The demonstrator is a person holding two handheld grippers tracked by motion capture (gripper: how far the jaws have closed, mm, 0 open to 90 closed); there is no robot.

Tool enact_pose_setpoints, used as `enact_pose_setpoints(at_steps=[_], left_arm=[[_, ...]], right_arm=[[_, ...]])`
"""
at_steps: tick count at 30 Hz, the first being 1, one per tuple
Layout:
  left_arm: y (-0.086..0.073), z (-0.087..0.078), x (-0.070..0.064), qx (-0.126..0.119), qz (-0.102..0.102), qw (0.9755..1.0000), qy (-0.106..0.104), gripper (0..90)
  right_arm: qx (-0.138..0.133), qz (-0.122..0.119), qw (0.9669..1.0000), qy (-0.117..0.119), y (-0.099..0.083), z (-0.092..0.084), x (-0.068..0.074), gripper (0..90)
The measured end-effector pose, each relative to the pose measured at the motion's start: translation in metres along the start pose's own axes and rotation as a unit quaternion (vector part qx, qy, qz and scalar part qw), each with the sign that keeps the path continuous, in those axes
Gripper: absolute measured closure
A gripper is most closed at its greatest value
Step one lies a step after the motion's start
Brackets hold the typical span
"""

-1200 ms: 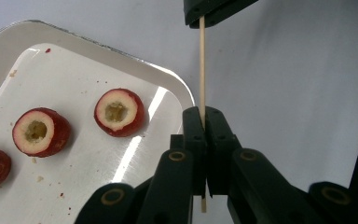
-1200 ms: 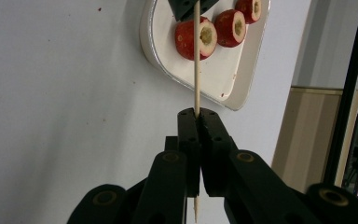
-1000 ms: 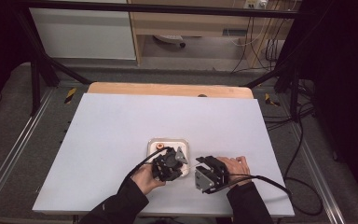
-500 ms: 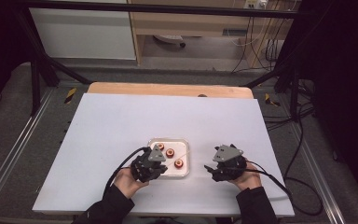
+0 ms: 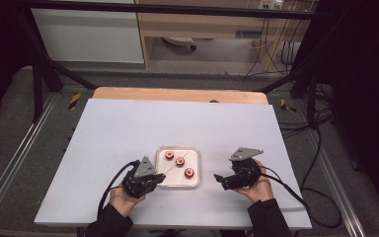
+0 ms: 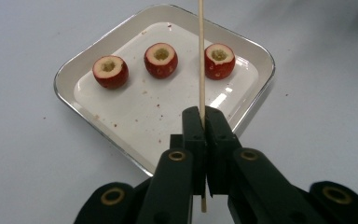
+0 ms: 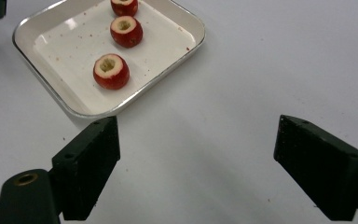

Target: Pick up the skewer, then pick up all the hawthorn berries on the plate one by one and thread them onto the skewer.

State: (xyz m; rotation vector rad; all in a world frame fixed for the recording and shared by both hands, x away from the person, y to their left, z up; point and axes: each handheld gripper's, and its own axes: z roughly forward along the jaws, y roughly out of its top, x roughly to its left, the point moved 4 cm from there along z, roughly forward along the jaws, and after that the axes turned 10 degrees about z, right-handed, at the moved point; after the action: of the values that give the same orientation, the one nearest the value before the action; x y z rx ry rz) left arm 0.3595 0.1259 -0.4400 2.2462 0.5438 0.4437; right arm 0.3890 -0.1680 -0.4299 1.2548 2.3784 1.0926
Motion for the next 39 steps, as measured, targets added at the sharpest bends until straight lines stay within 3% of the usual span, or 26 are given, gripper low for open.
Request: enact_pose_setpoints(at_steps=[1,9,21,30,33,39], left_arm=[[-0.001,-0.001,0.001,-0.002,-0.002,1.0,0.002,88.3],[-0.01,-0.007,0.004,-0.03,-0.016,0.9992,0.018,88.2],[-0.021,-0.01,0.004,-0.037,-0.035,0.9984,0.024,88.1],[-0.025,-0.012,0.006,-0.04,-0.04,0.9981,0.026,88.1],[-0.025,-0.012,0.007,-0.039,-0.041,0.998,0.028,88.1],[-0.025,-0.014,0.008,-0.045,-0.042,0.9976,0.031,88.0]], right_arm=[[0.008,0.009,0.9999,0.002,0.004,0.001,0.001,10.7],[0.02,0.01,0.9996,0.015,0.019,0.008,0.016,7.4],[0.04,0.022,0.9985,0.031,0.042,0.032,0.041,6.4],[0.073,0.034,0.9965,0.023,0.052,0.05,0.049,8.4],[0.097,0.028,0.9946,0.023,0.056,0.057,0.054,13.5],[0.12,0.029,0.9917,0.036,0.059,0.066,0.062,25.5]])
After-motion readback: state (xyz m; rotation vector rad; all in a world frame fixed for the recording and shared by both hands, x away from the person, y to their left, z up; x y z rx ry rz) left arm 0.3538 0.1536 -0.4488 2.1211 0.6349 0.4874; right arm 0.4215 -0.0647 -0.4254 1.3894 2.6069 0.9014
